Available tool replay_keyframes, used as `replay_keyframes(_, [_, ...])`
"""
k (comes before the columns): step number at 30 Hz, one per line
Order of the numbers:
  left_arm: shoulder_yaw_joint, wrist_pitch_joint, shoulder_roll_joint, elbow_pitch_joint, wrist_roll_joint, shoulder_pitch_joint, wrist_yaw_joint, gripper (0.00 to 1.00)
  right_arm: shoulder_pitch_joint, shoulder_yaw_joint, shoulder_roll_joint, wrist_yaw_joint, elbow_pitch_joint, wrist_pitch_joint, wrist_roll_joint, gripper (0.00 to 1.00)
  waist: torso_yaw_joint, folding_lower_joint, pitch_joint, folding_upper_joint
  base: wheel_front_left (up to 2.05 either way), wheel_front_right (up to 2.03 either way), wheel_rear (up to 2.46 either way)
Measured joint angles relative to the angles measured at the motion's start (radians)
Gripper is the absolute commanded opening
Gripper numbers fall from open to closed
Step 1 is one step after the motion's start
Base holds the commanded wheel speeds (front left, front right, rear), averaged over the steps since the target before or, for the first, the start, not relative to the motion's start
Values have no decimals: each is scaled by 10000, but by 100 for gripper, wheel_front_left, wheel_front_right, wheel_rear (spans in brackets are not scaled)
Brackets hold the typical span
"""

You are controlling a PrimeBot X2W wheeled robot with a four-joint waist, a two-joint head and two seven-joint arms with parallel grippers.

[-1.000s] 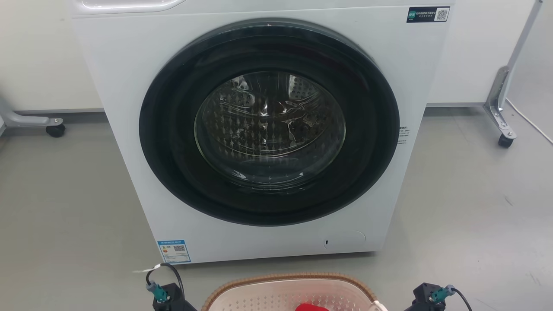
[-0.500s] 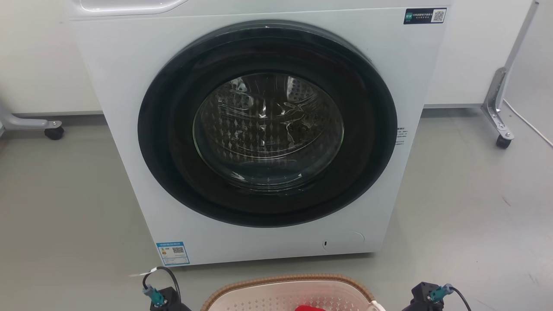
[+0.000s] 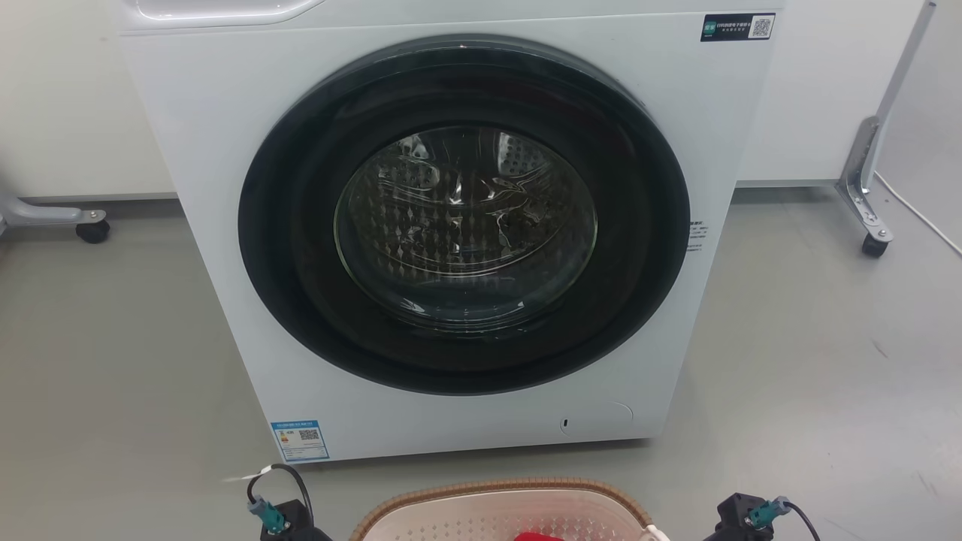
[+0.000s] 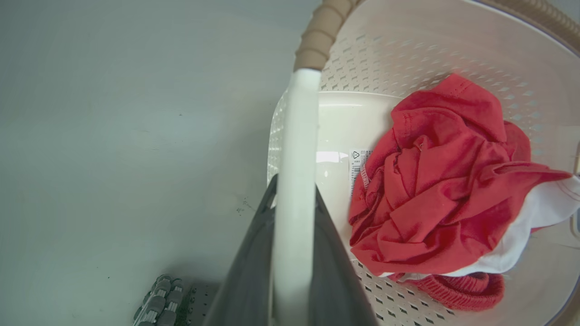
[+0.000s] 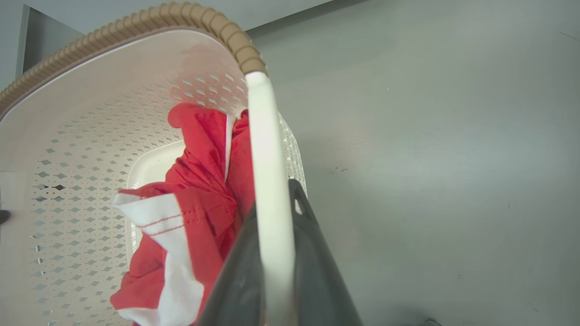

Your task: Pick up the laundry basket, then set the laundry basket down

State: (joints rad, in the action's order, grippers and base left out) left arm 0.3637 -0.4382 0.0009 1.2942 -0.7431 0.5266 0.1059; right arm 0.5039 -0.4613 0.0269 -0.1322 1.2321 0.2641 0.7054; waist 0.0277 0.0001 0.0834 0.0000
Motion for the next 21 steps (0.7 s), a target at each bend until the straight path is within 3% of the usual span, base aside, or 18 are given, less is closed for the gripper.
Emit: replay_keyframes(21, [17,102,4,2,-38,-4,-2,0,3,-293,75,0,-182,-19,174,0,3,0,-151,0,0,0,0])
